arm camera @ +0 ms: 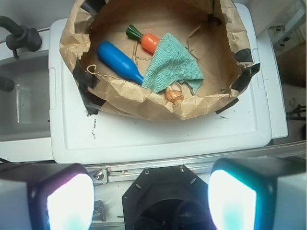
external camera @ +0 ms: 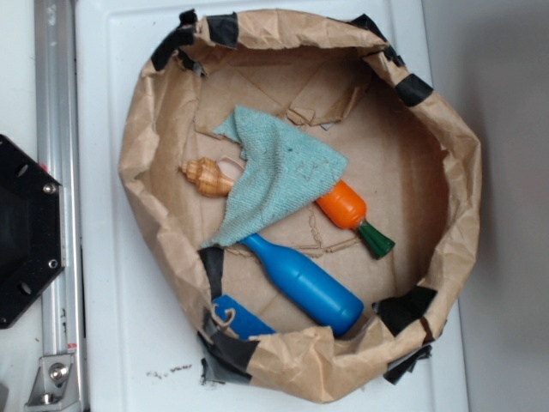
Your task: Grab the blue cloth.
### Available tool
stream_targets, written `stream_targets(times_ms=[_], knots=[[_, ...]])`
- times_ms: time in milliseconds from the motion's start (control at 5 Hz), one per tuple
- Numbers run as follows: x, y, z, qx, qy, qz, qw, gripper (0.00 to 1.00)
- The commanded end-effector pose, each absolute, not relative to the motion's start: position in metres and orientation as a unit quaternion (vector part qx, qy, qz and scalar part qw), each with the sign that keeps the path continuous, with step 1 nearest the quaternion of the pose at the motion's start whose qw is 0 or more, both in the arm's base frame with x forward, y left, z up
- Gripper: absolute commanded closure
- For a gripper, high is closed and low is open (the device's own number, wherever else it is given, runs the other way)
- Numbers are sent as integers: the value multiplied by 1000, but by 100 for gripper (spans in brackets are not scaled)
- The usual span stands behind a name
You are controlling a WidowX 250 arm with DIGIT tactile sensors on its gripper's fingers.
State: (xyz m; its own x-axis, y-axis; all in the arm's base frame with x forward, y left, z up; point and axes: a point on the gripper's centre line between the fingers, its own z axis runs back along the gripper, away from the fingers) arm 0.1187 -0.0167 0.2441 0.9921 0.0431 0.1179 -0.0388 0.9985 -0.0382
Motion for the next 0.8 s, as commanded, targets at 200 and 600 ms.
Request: stream_targets(times_ms=[200, 600], knots=[[169, 22, 194, -23, -53, 98, 994, 0], [267, 49, 130, 18, -88, 137, 986, 0]])
